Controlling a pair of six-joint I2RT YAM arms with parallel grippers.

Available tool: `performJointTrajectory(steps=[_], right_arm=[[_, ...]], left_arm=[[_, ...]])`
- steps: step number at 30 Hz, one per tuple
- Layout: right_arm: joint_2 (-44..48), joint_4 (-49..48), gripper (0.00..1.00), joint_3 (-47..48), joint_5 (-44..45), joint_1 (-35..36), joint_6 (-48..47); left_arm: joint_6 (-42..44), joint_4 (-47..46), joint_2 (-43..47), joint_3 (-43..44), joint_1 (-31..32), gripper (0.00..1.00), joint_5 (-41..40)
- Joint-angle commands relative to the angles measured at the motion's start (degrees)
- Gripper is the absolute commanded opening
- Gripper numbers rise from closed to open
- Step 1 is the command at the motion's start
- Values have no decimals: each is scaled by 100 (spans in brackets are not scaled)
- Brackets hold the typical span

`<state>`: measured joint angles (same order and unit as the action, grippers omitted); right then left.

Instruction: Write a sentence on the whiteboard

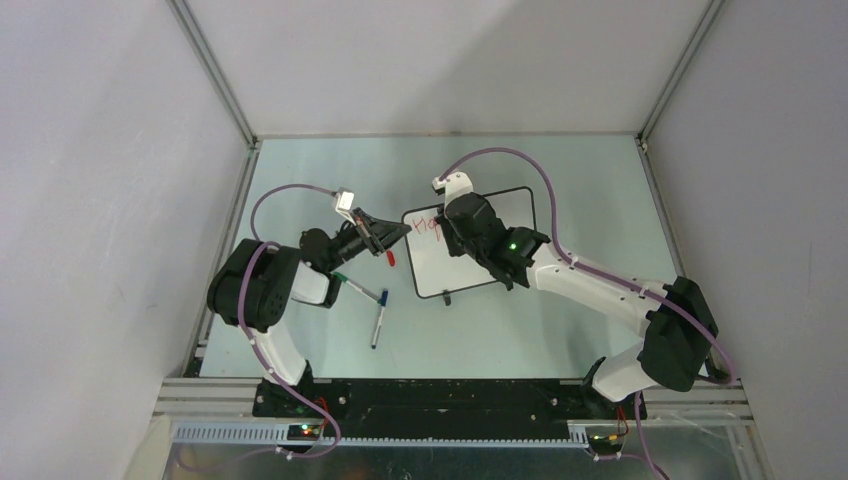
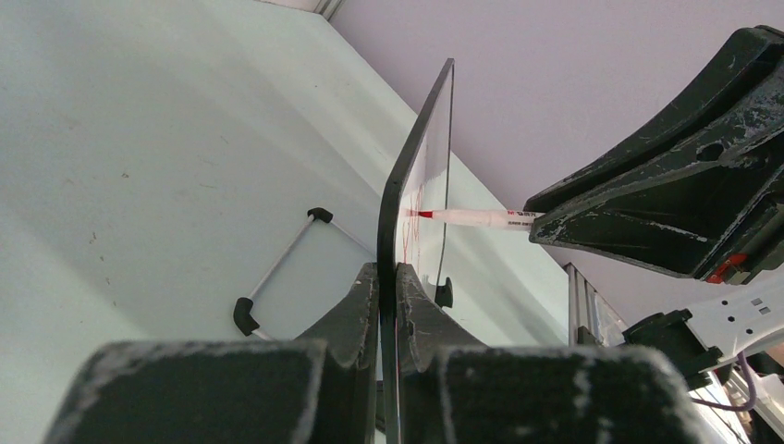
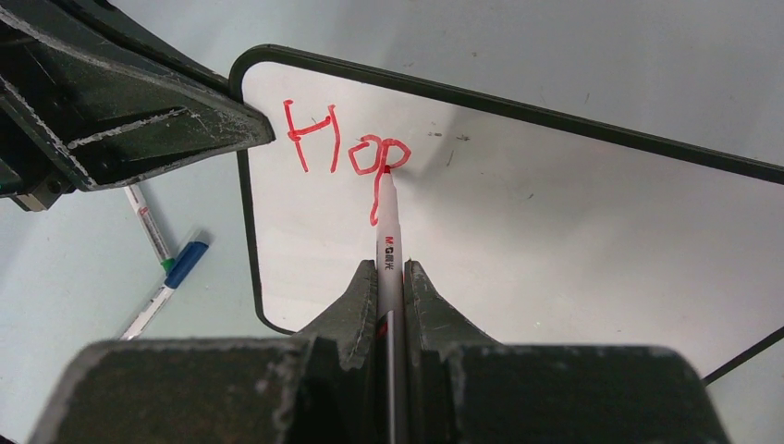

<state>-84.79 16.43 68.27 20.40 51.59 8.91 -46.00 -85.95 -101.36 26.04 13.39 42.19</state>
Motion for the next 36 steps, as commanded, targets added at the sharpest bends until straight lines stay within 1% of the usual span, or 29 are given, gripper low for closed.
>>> performJointTrajectory(steps=[1,8,11,15,18,23,29,36], right_arm=[[51,-31,0,14,-32,38,-57],[322,14,0,4,-175,31,-9],[543,-7,0,-65,-528,-14,-25],[957,-66,0,-276,-968,-278,107],[1146,-161,0,-447,-1040,-478,242],[1026,-183,0,-476,-910,-682,325],[875,-305,0,-475,-735,-625,245],[759,-379,0,-414,-784,-548,213]], left_arm=[[257,-167,-18,114,81,0,105],[250,-168,-15,120,76,0,106],[249,-167,-16,120,76,0,112],[241,-167,-31,129,68,0,124],[240,-167,-35,137,69,0,122],[237,-167,-35,137,69,0,118],[240,-167,-27,129,75,1,118],[249,-167,-16,114,77,0,115]])
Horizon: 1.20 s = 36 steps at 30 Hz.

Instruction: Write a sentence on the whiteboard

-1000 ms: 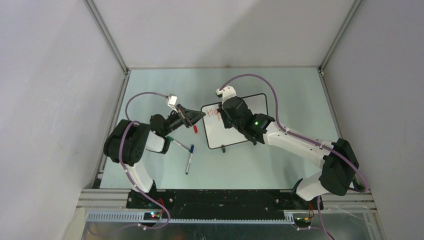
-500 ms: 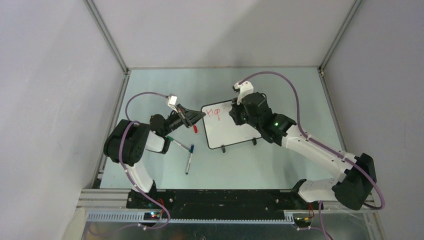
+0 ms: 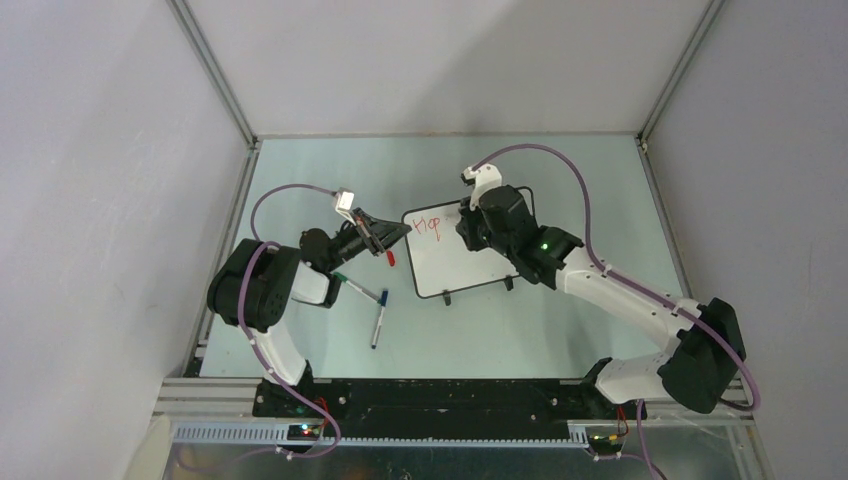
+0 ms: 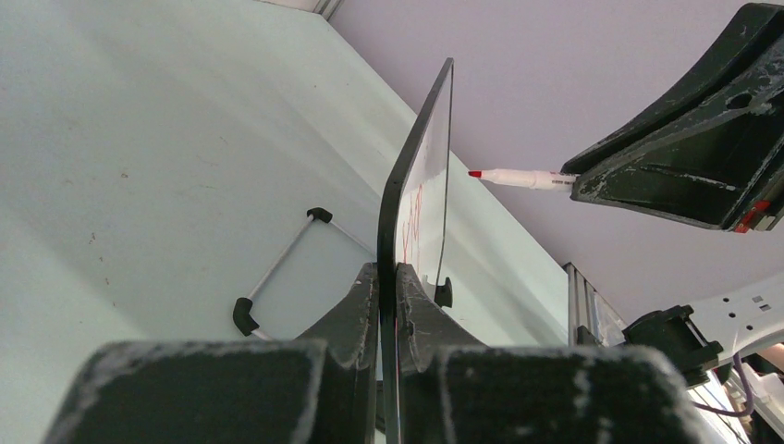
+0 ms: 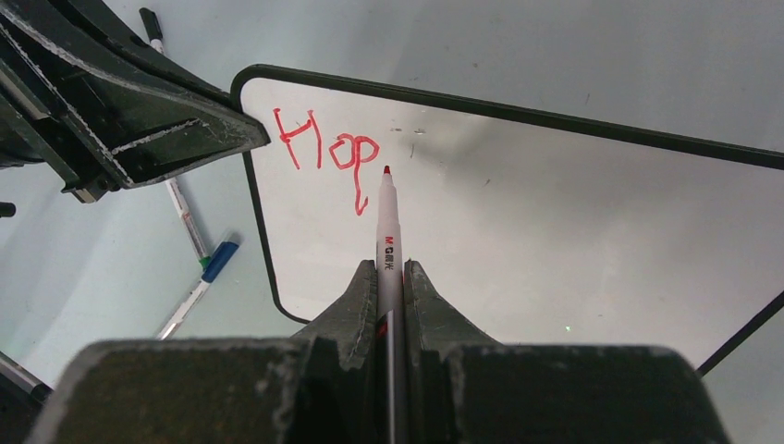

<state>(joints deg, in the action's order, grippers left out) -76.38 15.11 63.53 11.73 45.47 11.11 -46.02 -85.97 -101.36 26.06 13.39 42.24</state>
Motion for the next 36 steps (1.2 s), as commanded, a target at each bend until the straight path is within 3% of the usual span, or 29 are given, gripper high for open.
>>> performJointTrajectory(steps=[1,36], right_arm=[[-126,-249,0,74,93,65,-18],[-417,-267,0,362,249,103,-89]], left_arm=[[251,-165,-16,110,72,0,110],[251,-165,-21,109,76,0,101]])
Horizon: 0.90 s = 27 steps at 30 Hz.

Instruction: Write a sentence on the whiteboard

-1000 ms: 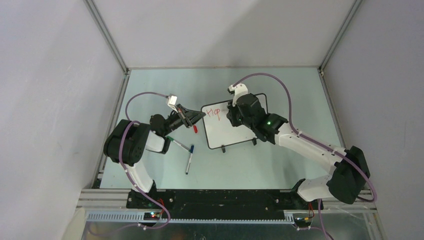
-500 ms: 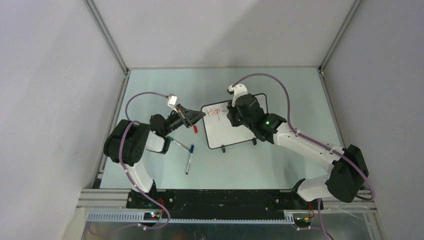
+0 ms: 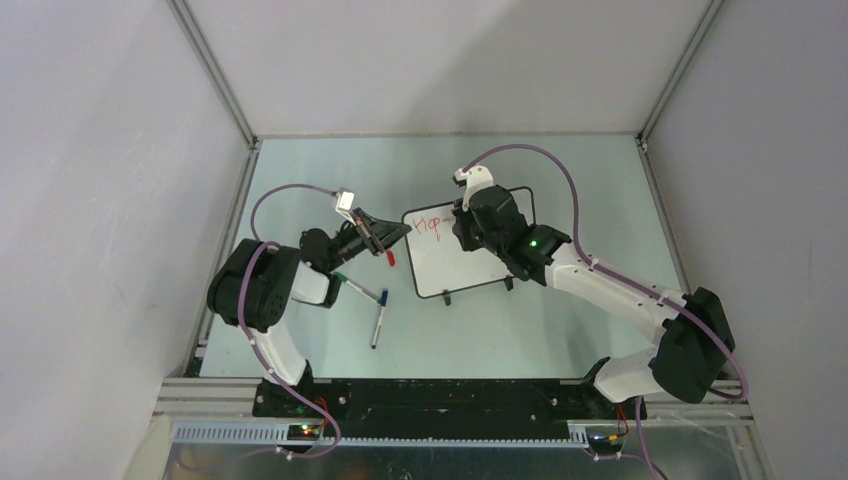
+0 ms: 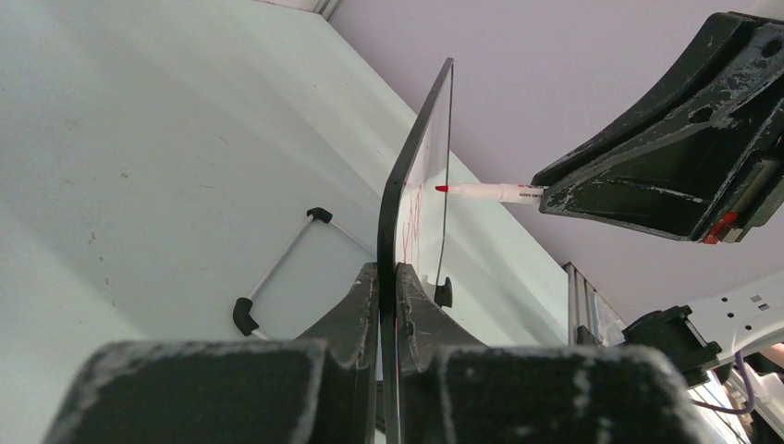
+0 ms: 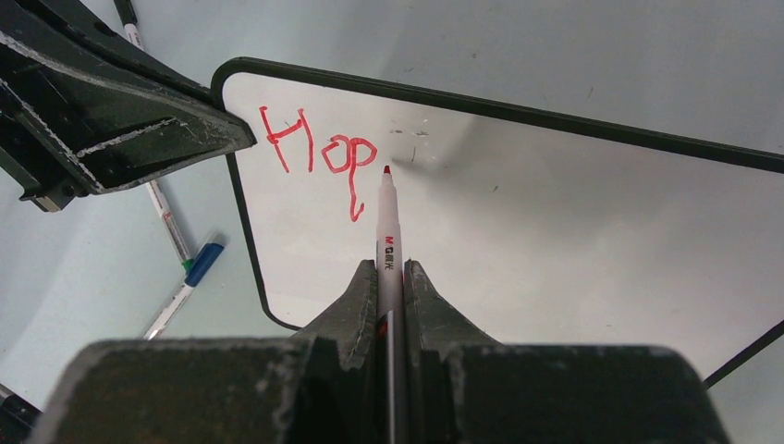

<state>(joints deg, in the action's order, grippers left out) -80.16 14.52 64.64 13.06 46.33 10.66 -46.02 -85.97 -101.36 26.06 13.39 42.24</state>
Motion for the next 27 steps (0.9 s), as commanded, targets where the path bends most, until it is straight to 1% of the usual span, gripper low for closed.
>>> performJointTrajectory(steps=[1,18,27], right_arm=[[-41,-210,0,262,117,13,-43],[-177,-251,0,277,102,-103,27],[-168,-150,0,281,278,-124,33]], left_arm=[[251,-165,-27,114,76,0,101],[246,-164,-38,126,84,0,106],[243,-165,-50,134,81,0,100]])
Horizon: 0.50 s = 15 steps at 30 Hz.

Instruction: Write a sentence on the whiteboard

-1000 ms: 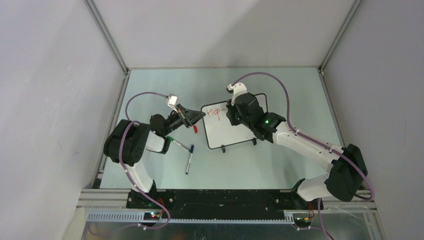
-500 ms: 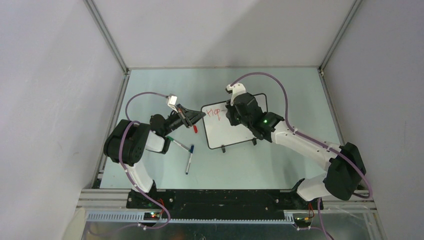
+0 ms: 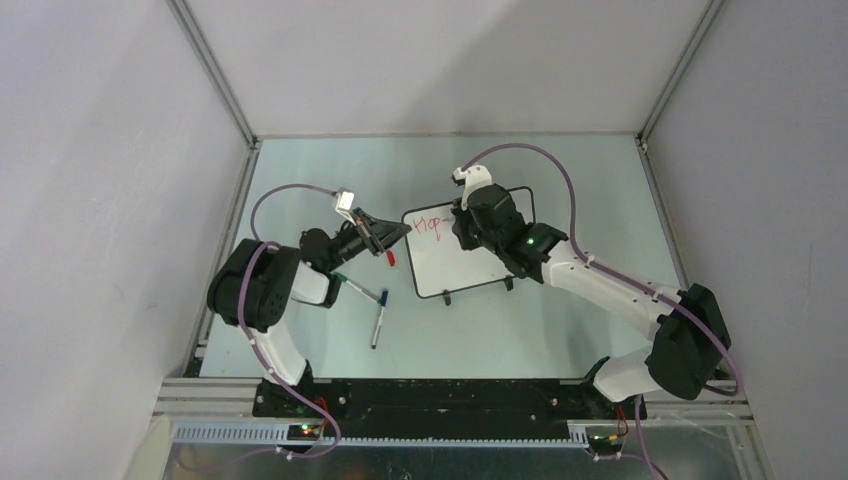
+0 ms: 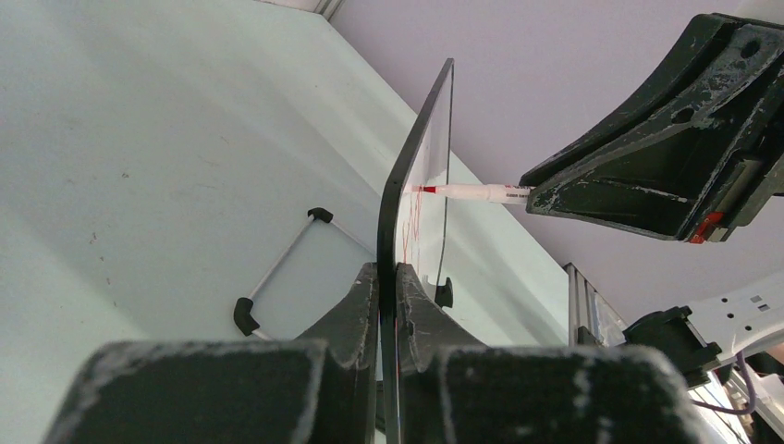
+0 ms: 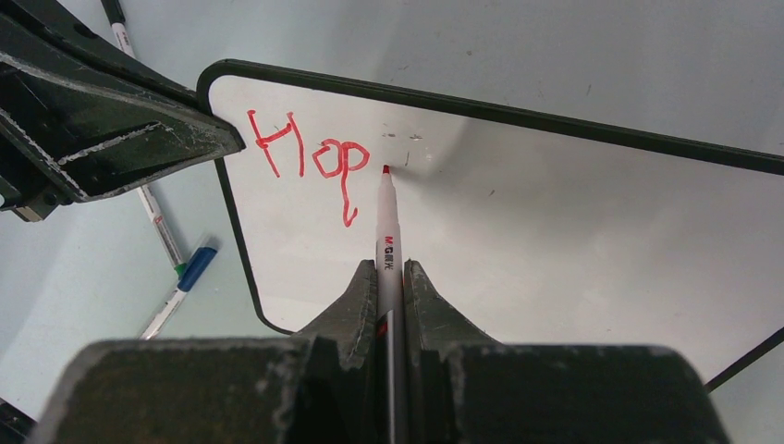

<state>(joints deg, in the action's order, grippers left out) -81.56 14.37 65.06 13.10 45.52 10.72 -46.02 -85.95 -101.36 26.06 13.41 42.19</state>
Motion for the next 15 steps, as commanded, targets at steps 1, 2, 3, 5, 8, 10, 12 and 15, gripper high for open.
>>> performJointTrajectory(steps=[1,2,3,5,8,10,12,15], right_arm=[[-23,-122,0,236,292,-54,31],[-2,-102,0,236,304,-62,30],[8,-97,0,240,332,-72,41],[31,-69,0,237,356,-96,66],[41,-29,0,239,370,-132,91],[49,-28,0,238,362,-146,96],[54,-33,0,238,373,-159,100],[58,-59,0,238,347,-163,97]], left_arm=[[243,-167,-55,142,77,0,114],[236,-167,-57,143,79,0,114],[235,-167,-59,151,81,0,114],[234,-167,-61,145,75,0,115],[234,-169,-62,145,79,0,117],[234,-168,-58,152,76,0,114],[234,-167,-63,153,81,0,118],[234,-167,-64,153,77,0,114]])
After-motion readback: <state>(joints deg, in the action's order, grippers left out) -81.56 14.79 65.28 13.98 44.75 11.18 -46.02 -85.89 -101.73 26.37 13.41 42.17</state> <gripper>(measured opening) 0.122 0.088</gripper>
